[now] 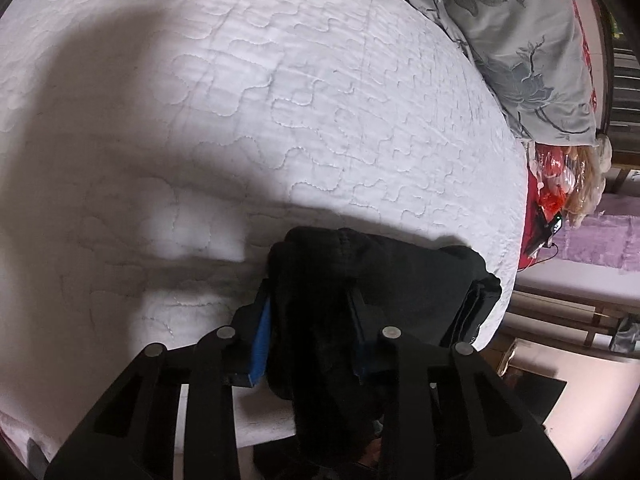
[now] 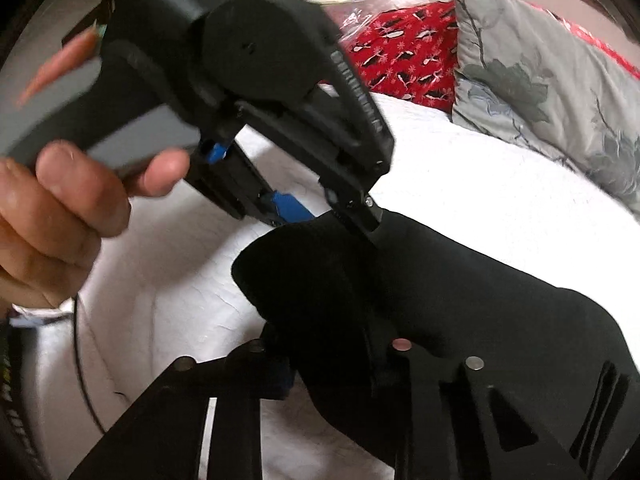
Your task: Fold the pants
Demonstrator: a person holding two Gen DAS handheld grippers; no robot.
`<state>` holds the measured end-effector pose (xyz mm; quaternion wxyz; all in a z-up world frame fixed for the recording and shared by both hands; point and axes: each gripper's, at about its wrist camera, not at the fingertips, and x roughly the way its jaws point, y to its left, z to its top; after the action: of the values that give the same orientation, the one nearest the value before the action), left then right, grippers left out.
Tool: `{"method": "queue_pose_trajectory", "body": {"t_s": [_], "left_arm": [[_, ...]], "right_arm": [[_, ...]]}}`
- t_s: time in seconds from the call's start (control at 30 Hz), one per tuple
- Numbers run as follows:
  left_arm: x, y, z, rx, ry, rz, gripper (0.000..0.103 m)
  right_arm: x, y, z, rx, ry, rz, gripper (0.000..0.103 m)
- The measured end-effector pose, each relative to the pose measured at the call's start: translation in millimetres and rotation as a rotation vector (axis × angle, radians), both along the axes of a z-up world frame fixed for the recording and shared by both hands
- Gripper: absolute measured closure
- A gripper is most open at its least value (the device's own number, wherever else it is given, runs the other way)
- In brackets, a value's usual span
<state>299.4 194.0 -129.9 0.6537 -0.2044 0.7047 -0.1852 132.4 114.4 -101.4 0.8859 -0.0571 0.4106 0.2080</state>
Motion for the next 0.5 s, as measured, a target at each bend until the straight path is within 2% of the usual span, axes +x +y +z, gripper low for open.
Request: {"method": "queue_pose_trajectory", "body": {"t_s": [0.03,0.1,0.17,0.23,0.27,0.37,0.4,0.47,0.5], "left_arm": [[0.4,-0.3,-0.2,0.008,0.005,-0.002,0.073],[1.7,-1.0,-1.4,0.016,0.023,0.001,0.073],[2.5,-0.3,-2.1,0.01,0.036,0.005,0.073],[3.5,1.0,-3.9,-0.001,0.05,0.005,0.073],[4.1,2.5,-4.9,-0.01,0.058,0.007,0.073],[5.1,5.1,-6.6,-0.027,0.065,-0.001,0.073],[5.6,5.7,-7.8,-0.03,0.067,-0.007,0.073],[6.7,10.1,-11.5,-0.056,0.081,0.0,0.073],[7.4,11.7,-12.8,-0.068,0.083,-0.001,0.073]], "right_arm": [[0.1,-0.3,-0.6,0.011,0.018,-0.002,0.074],[-2.0,4.7,-3.0,-0.007,0.031,-0.012,0.072],[-9.0,12.3,-2.2,-0.033,0.002,-0.009,0.06],[-15.0,24.0,-1.8,-0.082,-0.049,-0.008,0.033],[-18.0,29.7,-2.1,-0.099,-0.075,-0.004,0.031],[-17.6,51.7,-11.7,-0.21,-0.136,0.007,0.031],[-16.5,54.1,-13.9,-0.208,-0.145,0.013,0.033],[-11.2,55.7,-16.7,-0.223,-0.173,0.007,0.044],[-8.7,56.4,-17.4,-0.23,-0.165,0.012,0.059]]}}
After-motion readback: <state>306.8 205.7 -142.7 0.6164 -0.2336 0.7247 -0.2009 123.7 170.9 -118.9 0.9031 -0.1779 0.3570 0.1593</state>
